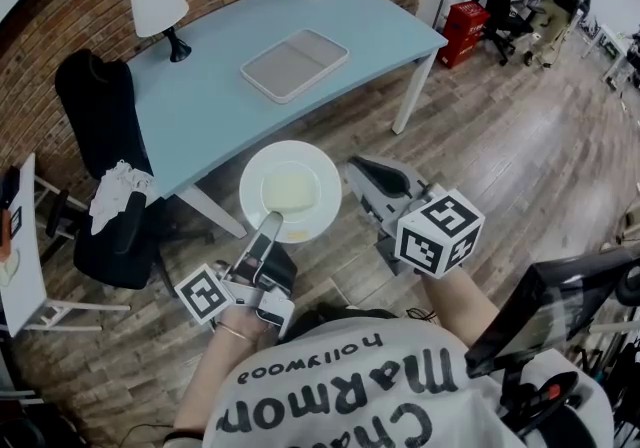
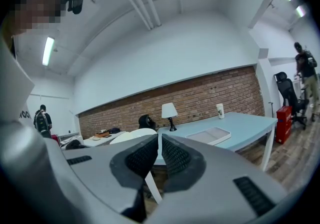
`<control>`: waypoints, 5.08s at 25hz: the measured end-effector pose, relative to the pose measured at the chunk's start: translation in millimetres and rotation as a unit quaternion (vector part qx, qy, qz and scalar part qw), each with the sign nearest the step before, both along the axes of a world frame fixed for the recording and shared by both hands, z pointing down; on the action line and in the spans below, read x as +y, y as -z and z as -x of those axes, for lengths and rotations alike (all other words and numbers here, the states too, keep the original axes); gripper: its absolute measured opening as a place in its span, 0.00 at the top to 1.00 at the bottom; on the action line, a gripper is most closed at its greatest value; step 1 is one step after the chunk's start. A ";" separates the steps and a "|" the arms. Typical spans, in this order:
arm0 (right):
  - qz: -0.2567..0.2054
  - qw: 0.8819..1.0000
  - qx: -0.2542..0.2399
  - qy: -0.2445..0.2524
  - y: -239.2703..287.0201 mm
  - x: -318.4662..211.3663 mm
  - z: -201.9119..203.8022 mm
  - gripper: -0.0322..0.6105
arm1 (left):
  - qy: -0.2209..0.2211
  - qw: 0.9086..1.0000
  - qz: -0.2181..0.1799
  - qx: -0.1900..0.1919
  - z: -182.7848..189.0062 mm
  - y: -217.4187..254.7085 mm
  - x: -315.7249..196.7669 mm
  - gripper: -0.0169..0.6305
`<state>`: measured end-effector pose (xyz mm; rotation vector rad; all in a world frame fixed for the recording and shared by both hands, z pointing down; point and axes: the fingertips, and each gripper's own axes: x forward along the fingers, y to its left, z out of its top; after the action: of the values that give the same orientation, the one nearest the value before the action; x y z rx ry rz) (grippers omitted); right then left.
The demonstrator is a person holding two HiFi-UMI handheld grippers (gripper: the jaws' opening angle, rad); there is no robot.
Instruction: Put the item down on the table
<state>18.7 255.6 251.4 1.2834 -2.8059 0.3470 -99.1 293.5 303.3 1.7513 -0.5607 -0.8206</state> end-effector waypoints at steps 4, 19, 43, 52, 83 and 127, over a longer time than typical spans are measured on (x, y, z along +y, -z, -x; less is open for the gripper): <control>0.002 1.000 -0.004 -0.014 -6.5 -2.4 4.4 0.93 | -0.015 1.000 0.001 -0.003 5.1 -5.1 -6.5 0.93; 0.028 0.999 -0.017 -0.029 -29.5 -77.4 -18.4 0.93 | -0.018 1.000 0.024 -0.001 -7.9 -22.2 -82.6 0.93; 0.088 0.994 0.010 0.061 -85.2 -273.6 -62.8 0.93 | 0.088 0.992 0.087 0.025 -54.3 -78.6 -273.5 0.93; 0.130 0.990 0.012 0.057 -115.7 -317.3 -44.4 0.93 | 0.086 0.989 0.120 0.025 -34.7 -113.6 -315.4 0.93; 0.165 0.986 0.012 -0.006 -162.6 -428.1 21.4 0.93 | 0.027 0.985 0.171 0.022 19.8 -169.5 -429.1 0.93; 0.173 0.983 0.002 0.069 -145.3 -571.1 -30.7 0.93 | 0.103 0.960 0.259 0.014 -46.2 -170.0 -541.8 0.93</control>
<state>49.4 -315.5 396.8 1.0091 -2.6527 0.7793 -52.8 -248.3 473.3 1.2138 -0.8628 -0.7545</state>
